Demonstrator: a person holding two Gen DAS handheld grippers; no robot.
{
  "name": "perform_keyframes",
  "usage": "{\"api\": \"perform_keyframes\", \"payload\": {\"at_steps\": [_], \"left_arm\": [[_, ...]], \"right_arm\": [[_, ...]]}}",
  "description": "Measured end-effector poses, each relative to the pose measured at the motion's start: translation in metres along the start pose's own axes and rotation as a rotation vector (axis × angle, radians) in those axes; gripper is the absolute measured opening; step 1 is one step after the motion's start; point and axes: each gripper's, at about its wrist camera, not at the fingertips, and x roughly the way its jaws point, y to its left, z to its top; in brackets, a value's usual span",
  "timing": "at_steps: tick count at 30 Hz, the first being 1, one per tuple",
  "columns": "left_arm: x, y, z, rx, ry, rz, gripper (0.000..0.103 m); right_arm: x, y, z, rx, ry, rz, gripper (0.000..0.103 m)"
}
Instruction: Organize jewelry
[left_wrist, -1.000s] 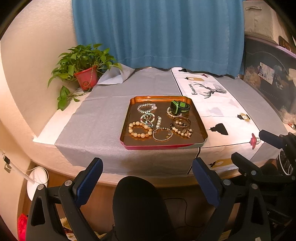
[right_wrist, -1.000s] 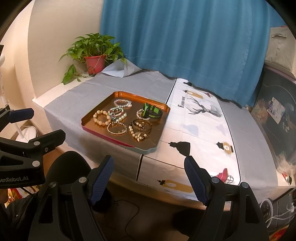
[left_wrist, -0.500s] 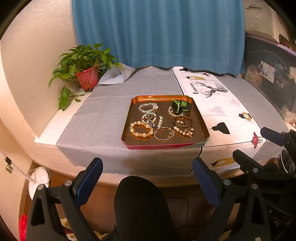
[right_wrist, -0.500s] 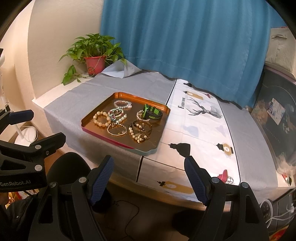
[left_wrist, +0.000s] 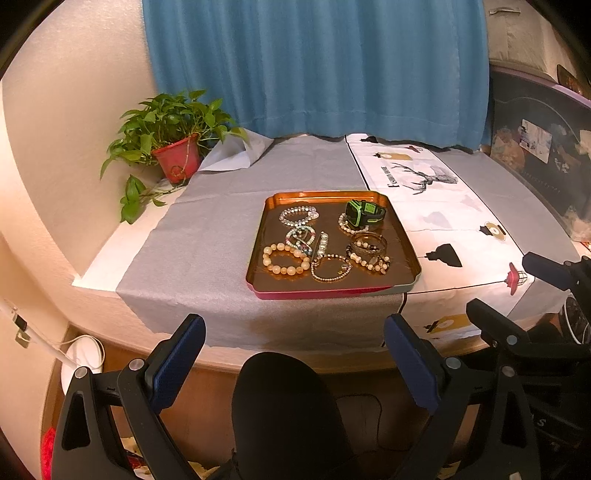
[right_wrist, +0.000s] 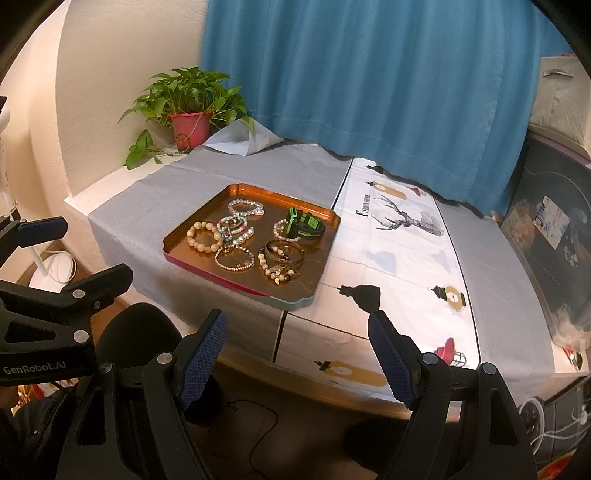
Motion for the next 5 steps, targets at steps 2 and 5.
{"api": "perform_keyframes", "payload": {"at_steps": [2, 5], "left_arm": [[-0.0005, 0.0027, 0.0, -0.003, -0.002, 0.0, 0.097], [-0.0003, 0.0032, -0.0003, 0.0, -0.001, 0.002, 0.097]], "right_arm": [[0.0, 0.0003, 0.0, 0.001, -0.001, 0.0, 0.079], [-0.0001, 0.0007, 0.0004, 0.004, -0.002, 0.0, 0.079]]}}
